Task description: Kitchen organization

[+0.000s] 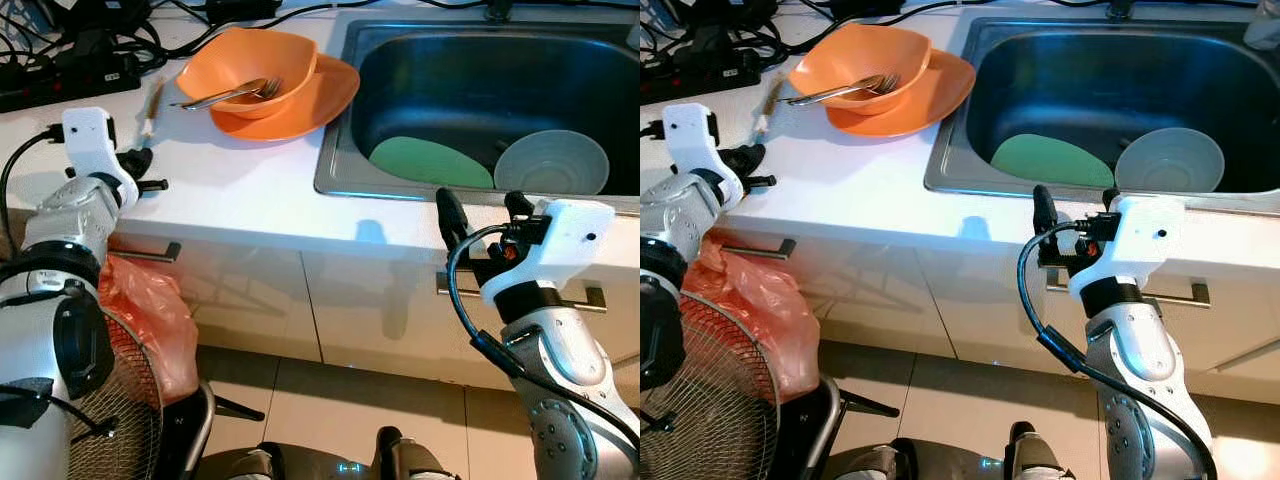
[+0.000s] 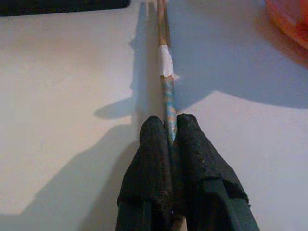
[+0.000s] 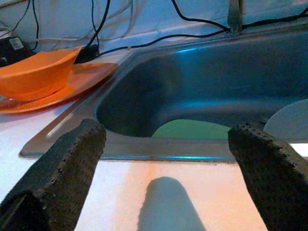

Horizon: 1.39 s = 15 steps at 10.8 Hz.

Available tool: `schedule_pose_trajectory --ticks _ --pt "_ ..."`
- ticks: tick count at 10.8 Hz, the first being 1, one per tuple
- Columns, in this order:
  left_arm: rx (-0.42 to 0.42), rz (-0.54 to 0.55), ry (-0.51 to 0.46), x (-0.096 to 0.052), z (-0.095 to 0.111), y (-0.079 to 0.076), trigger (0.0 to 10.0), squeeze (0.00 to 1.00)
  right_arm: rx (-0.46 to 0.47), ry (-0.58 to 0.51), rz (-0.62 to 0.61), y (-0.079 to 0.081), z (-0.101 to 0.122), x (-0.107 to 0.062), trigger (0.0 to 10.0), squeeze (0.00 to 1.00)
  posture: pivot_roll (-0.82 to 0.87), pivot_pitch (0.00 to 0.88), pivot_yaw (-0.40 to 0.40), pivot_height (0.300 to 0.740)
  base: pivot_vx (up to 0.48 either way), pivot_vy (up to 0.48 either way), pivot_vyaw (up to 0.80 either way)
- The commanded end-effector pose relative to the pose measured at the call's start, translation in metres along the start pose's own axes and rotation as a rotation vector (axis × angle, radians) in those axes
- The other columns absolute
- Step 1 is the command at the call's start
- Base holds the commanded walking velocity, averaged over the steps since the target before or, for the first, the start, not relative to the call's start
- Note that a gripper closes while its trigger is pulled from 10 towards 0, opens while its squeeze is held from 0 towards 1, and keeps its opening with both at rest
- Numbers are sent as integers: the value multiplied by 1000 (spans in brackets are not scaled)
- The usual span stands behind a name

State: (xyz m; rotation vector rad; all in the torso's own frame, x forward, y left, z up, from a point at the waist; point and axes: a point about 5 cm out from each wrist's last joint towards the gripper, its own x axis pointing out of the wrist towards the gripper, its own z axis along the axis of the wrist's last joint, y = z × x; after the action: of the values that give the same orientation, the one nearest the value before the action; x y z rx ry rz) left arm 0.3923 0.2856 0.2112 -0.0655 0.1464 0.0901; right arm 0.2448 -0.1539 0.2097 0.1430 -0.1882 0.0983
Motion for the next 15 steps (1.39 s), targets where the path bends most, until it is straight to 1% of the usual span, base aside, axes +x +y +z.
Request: schedule_pose_trajectory --ticks 1,2,4,5,6,7,8,9,10,11,12,13,14,15 --pt "-20 46 59 -4 -19 10 0 0 9 -10 7 1 2 1 10000 0 -164 224 80 740 0 0 0" --pt "-29 110 -26 -6 -13 17 0 0 8 -12 11 1 2 3 10000 0 -162 219 75 740 0 0 0" --pt "-9 132 -121 -7 -7 17 0 0 6 -18 19 1 2 6 10000 0 -159 210 66 740 0 0 0" --pt "-7 130 -221 -8 5 16 0 0 5 -21 28 1 3 9 10000 0 -154 200 55 740 0 0 0" --pt "42 107 -328 -9 21 10 0 0 3 -28 41 2 4 13 10000 0 -147 189 46 740 0 0 0" --pt "87 89 -410 -11 33 3 0 0 1 -37 55 4 5 17 10000 0 -139 180 41 740 0 0 0" --pt "159 68 -481 -13 43 -7 0 0 -2 -44 68 6 6 21 10000 0 -134 173 40 740 0 0 0" --pt "201 52 -533 -15 50 -16 0 0 -4 -47 76 7 6 23 10000 0 -126 163 37 740 0 0 0" --pt "244 24 -631 -20 63 -32 0 0 -4 -52 87 9 5 26 10000 0 -117 153 34 740 0 0 0" --pt "259 13 -724 -28 75 -48 0 0 -1 -59 99 10 5 31 10000 0 -95 135 24 740 0 0 0" --pt "262 12 -753 -32 78 -55 0 0 2 -62 110 12 5 34 10000 0 -81 129 16 740 0 0 0" --pt "264 12 -779 -37 76 -65 0 0 6 -66 132 15 4 40 10000 0 -57 116 -3 740 0 0 0" --pt "277 6 -795 -45 69 -73 0 0 7 -75 161 19 4 47 10000 0 -44 103 -14 740 0 0 0" --pt "245 9 -785 -50 64 -75 0 0 9 -83 172 21 5 50 10000 0 -39 97 -18 740 0 0 0"
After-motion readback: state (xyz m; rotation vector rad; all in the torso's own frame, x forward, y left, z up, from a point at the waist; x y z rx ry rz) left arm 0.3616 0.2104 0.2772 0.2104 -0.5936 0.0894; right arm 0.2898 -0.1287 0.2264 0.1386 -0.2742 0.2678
